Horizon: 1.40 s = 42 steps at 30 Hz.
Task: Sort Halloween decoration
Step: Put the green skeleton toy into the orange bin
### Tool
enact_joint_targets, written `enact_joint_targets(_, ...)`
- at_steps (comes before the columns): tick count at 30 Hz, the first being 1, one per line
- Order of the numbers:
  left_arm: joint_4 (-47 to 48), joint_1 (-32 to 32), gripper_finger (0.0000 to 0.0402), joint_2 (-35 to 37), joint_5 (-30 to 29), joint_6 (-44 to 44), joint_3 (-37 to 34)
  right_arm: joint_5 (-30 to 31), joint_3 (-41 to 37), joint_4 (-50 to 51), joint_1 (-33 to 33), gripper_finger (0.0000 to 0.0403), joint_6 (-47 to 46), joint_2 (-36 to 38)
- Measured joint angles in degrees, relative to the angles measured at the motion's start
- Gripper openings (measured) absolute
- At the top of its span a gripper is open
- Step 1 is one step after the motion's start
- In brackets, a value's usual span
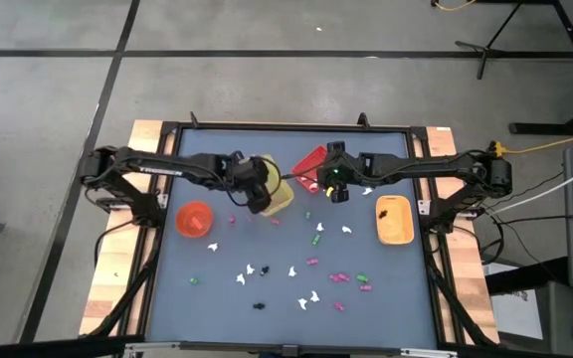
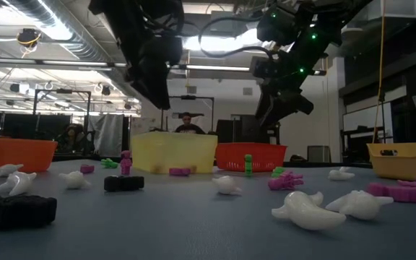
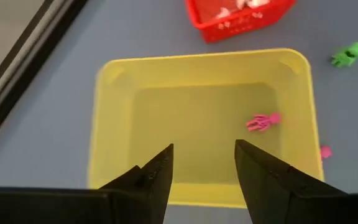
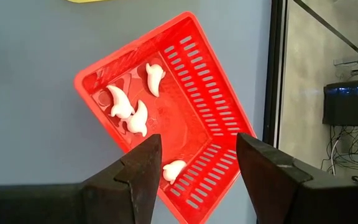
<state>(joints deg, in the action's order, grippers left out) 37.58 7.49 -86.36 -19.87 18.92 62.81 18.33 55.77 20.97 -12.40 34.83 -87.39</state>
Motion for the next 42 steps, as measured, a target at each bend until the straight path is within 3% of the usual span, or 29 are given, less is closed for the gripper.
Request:
enact_joint_targets(8, 9.8, 3.7, 0.0155, 5.69, 0.14, -1.33, 0.04, -0.01, 0.0, -0.09, 0.0, 0.0207, 0.0, 0.0)
enact_joint_targets(17, 13.49, 8.02, 0.0155, 5.52, 7.12, -11.64, -3.18, -0.01, 0.0, -0.26, 0.0, 0.0207, 0.0, 0.0)
enact_joint_targets(29, -1.71, 13.32, 0.0155, 5.35, 10.4, -20.62, -19.22, -0.01, 0.0, -0.31, 0.0, 0.0207, 0.0, 0.0)
enact_joint_targets(42, -15.86, 17.3, 0.0155, 5.49, 12.72, -21.04, -29.98, -0.01, 0.0, -0.32, 0.0, 0.0207, -0.01, 0.0)
